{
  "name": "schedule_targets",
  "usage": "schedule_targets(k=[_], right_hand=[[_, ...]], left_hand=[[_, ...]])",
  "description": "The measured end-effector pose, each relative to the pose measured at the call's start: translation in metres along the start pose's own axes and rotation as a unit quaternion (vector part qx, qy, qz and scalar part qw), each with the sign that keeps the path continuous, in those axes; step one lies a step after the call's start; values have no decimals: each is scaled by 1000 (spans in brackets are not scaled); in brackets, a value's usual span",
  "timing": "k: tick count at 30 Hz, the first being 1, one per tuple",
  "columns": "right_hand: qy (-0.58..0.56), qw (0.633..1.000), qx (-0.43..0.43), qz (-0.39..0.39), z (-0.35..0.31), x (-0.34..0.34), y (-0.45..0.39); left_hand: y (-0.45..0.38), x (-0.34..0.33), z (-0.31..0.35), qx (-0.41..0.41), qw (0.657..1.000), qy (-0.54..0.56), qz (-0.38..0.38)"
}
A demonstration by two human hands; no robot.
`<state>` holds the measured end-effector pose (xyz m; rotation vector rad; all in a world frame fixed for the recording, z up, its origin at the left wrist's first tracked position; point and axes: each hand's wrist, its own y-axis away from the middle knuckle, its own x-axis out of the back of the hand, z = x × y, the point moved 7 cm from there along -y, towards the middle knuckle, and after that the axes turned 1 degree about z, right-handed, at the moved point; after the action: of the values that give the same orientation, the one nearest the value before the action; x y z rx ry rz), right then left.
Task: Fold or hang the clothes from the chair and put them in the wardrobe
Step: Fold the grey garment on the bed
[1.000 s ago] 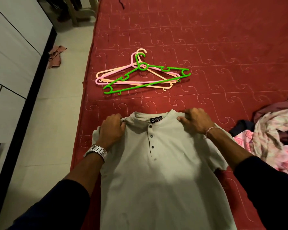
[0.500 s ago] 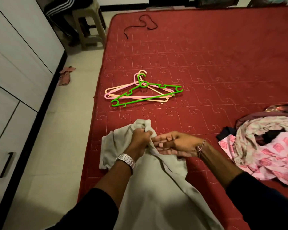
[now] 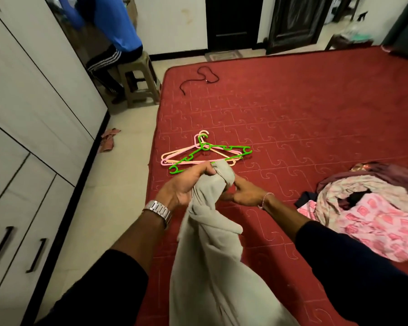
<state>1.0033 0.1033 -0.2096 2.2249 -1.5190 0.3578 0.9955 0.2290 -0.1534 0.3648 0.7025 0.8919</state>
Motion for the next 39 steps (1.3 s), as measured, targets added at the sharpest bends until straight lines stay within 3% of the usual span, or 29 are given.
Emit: schedule_targets(k=[3,9,12,16,20,24,28,31,35,37,39], right_hand=[[5,998,55,20,-32,11,14],[28,990,72,120,-85,56,67],[60,973,64,212,-118,87,109],[137,957,72,247,-154,118,159],[236,947,62,208,-171,126,208],[223,908,123,334,-205,138,268],[236,844,147,460,-249,167,321],[266,804,167,504,-285,188,355],[352,733,191,550,-328,202,388],[379,704,196,568,-344,208,401],[403,674,184,591,-352,214,412]], left_hand=[[34,-21,27,-10,999,-27,-33],[111,-40,64,-75,997,-33,-3],[151,-31,87,-166,973,-143,71],[214,-23,111,-309,880,-301,201],[266,-44,107,-403,739,-415,345],[310,-86,92,-443,583,-480,483],[339,-118,91,-420,510,-473,583],[360,-140,99,-408,520,-397,636],[377,-166,118,-395,607,-233,649],[383,-187,126,-400,610,-206,653],[392,-206,131,-426,576,-224,661]])
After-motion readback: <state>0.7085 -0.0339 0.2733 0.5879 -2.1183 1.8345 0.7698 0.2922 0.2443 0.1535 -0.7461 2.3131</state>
